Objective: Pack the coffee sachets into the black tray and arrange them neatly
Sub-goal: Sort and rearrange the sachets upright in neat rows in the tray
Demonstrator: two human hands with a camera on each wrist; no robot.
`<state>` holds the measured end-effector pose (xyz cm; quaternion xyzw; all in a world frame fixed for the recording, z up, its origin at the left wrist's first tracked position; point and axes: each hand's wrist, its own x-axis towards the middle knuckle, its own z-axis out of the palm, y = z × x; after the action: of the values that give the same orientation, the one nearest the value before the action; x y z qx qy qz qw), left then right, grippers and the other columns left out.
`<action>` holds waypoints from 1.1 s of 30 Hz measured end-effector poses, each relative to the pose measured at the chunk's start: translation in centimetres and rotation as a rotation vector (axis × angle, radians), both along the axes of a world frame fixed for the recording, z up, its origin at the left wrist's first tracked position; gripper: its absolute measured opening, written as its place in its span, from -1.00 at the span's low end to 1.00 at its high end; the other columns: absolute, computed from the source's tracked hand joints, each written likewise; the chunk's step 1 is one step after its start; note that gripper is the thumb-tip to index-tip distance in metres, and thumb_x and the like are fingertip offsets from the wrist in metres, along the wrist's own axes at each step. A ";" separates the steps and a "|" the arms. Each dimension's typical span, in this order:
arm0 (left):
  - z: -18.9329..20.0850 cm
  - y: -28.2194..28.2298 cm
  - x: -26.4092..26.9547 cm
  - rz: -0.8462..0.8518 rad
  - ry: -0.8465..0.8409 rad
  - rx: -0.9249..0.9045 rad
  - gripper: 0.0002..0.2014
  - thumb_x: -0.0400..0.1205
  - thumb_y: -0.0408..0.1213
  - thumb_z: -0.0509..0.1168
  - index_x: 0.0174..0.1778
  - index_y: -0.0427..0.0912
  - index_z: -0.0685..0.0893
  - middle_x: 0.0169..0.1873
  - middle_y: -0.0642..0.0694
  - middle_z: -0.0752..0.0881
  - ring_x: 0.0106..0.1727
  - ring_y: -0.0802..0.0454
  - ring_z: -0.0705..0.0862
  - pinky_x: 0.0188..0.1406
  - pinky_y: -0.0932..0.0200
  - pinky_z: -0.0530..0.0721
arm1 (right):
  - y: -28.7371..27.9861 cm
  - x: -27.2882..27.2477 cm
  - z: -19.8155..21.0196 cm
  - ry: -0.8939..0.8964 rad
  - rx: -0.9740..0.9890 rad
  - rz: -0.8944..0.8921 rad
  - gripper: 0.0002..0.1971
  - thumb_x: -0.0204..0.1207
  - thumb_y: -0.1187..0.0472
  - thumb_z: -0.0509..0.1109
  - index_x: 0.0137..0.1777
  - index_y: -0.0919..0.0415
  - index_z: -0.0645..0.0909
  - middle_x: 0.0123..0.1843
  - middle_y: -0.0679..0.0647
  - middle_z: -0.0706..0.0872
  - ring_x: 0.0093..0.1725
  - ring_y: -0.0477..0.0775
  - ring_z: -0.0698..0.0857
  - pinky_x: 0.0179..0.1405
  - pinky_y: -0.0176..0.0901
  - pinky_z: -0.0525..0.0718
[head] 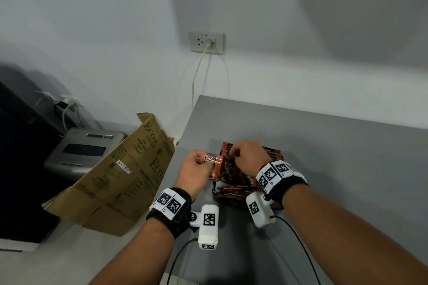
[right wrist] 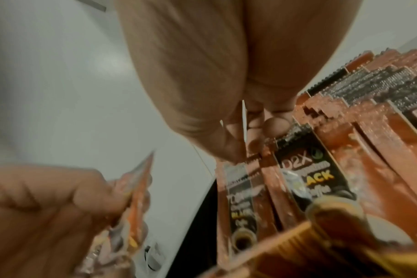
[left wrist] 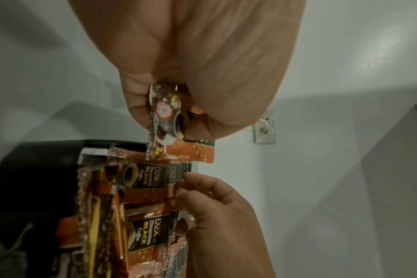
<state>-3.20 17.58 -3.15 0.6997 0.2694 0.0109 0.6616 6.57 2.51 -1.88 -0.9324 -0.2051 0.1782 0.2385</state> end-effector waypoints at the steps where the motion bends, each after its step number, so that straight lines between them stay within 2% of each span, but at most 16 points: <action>1: 0.2 -0.2 0.0 -0.009 -0.010 0.002 -0.75 0.44 -0.47 0.37 0.01 -0.15 0.67 -0.07 -0.24 0.81 -0.04 -0.26 0.81 0.05 -0.30 0.79 | -0.2 -0.1 0.5 0.014 0.050 -0.008 -0.76 0.57 0.34 0.37 0.14 0.12 0.77 0.13 0.00 0.79 0.12 0.01 0.73 0.16 -0.24 0.64; 4: 0.3 -0.8 0.5 -0.045 -0.046 0.007 -0.70 0.49 -0.67 0.35 0.02 -0.23 0.63 -0.13 -0.25 0.81 -0.17 -0.15 0.77 -0.03 -0.11 0.75 | -0.6 -0.5 1.6 0.147 0.256 -0.004 -0.76 0.51 0.23 0.43 0.14 0.05 0.78 0.04 -0.10 0.83 0.02 -0.08 0.77 0.12 -0.22 0.68; 6: 0.2 -1.1 0.9 -0.077 -0.067 -0.002 -0.69 0.49 -0.72 0.34 0.03 -0.29 0.61 -0.20 -0.28 0.79 -0.22 -0.13 0.74 -0.13 -0.03 0.72 | -0.9 -0.7 2.1 0.213 0.340 0.002 -0.76 0.46 0.27 0.45 0.10 0.05 0.78 -0.06 -0.03 0.86 -0.09 0.01 0.80 0.02 -0.13 0.73; 8: 0.0 -1.1 1.1 -0.098 -0.077 -0.005 -0.69 0.49 -0.71 0.37 0.04 -0.31 0.61 -0.23 -0.25 0.81 -0.25 -0.08 0.77 -0.14 0.03 0.74 | -1.2 -0.7 2.4 0.204 0.359 0.009 -0.80 0.44 0.25 0.50 0.04 0.05 0.79 -0.12 -0.01 0.86 -0.10 0.06 0.81 -0.02 -0.12 0.73; 10: -0.2 -1.1 1.2 -0.114 -0.079 -0.013 -0.69 0.49 -0.69 0.41 0.07 -0.32 0.62 -0.22 -0.24 0.84 -0.23 -0.07 0.80 -0.10 0.01 0.77 | -1.3 -0.6 2.4 0.158 0.329 0.030 -0.86 0.43 0.21 0.56 -0.02 0.04 0.79 -0.17 -0.06 0.84 -0.16 -0.06 0.79 -0.11 -0.26 0.70; 12: -0.4 -1.2 1.2 -0.114 -0.071 -0.021 -0.67 0.50 -0.66 0.44 0.11 -0.29 0.62 -0.17 -0.22 0.85 -0.18 -0.09 0.82 -0.07 0.04 0.80 | -1.2 -0.7 2.2 0.076 0.267 0.019 -0.90 0.46 0.22 0.56 -0.10 0.00 0.76 -0.24 -0.11 0.80 -0.24 -0.16 0.75 -0.20 -0.37 0.58; 15: -0.9 -0.7 1.2 -0.027 -0.059 0.006 -0.67 0.52 -0.54 0.47 0.15 -0.18 0.63 -0.03 -0.18 0.81 -0.04 -0.06 0.80 -0.03 0.11 0.75 | -1.1 -0.4 1.4 0.018 0.197 -0.044 -0.92 0.51 0.25 0.54 -0.07 0.05 0.76 -0.21 -0.08 0.78 -0.19 -0.09 0.74 -0.18 -0.38 0.56; 18: -1.4 0.2 0.9 0.036 -0.045 0.077 -0.70 0.55 -0.54 0.41 0.06 -0.06 0.62 -0.04 -0.08 0.72 -0.07 0.07 0.68 -0.09 0.27 0.63 | -0.9 -0.4 0.6 0.011 0.078 -0.019 -0.91 0.55 0.27 0.52 0.00 0.11 0.77 -0.10 0.00 0.79 -0.08 -0.02 0.76 -0.05 -0.29 0.63; 21: -1.5 0.6 0.5 0.025 -0.047 0.108 -0.71 0.56 -0.57 0.35 0.01 -0.06 0.64 -0.09 -0.06 0.71 -0.07 0.06 0.67 -0.08 0.28 0.61 | -0.4 -0.8 -0.2 0.006 -0.004 0.025 -0.89 0.56 0.30 0.49 0.03 0.13 0.78 0.05 0.05 0.80 0.03 0.03 0.76 0.11 -0.19 0.70; 24: -1.6 0.6 0.3 0.010 -0.040 0.123 -0.73 0.57 -0.56 0.35 0.00 -0.07 0.65 -0.13 -0.06 0.70 -0.11 0.07 0.67 -0.12 0.32 0.61 | 0.1 -1.0 -0.7 0.000 -0.059 0.065 -0.83 0.59 0.34 0.43 0.09 0.14 0.79 0.16 0.07 0.78 0.10 0.05 0.75 0.09 -0.22 0.69; 27: -1.7 0.4 0.3 -0.017 -0.023 0.120 -0.74 0.57 -0.53 0.37 0.01 -0.06 0.65 -0.14 -0.05 0.70 -0.07 0.03 0.68 -0.08 0.26 0.62 | 0.1 -1.1 -0.9 -0.025 -0.084 0.091 -0.78 0.60 0.36 0.39 0.15 0.14 0.79 0.22 0.09 0.77 0.18 0.08 0.73 0.13 -0.22 0.67; 30: -1.3 0.2 -0.2 -0.094 0.005 0.128 -0.74 0.56 -0.50 0.42 0.02 -0.06 0.63 -0.14 -0.06 0.73 -0.06 0.02 0.70 -0.09 0.23 0.63 | -0.9 -1.0 0.3 -0.051 -0.026 0.071 -0.81 0.57 0.31 0.41 0.10 0.13 0.79 0.15 0.03 0.79 0.07 -0.02 0.74 0.11 -0.24 0.66; 33: -1.2 0.0 -0.8 -0.265 0.056 0.160 -0.65 0.47 -0.48 0.51 0.06 -0.03 0.64 -0.06 -0.06 0.77 -0.01 0.03 0.75 -0.03 0.10 0.74 | -2.9 -1.1 1.6 0.031 -0.018 0.125 -0.88 0.52 0.21 0.47 0.00 0.08 0.81 0.01 -0.09 0.79 -0.16 -0.19 0.71 -0.06 -0.32 0.65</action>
<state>-4.01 17.57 -4.35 0.7797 0.1913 -0.0747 0.5916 5.43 -0.43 -0.31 -0.9170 -0.2576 0.2088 0.2218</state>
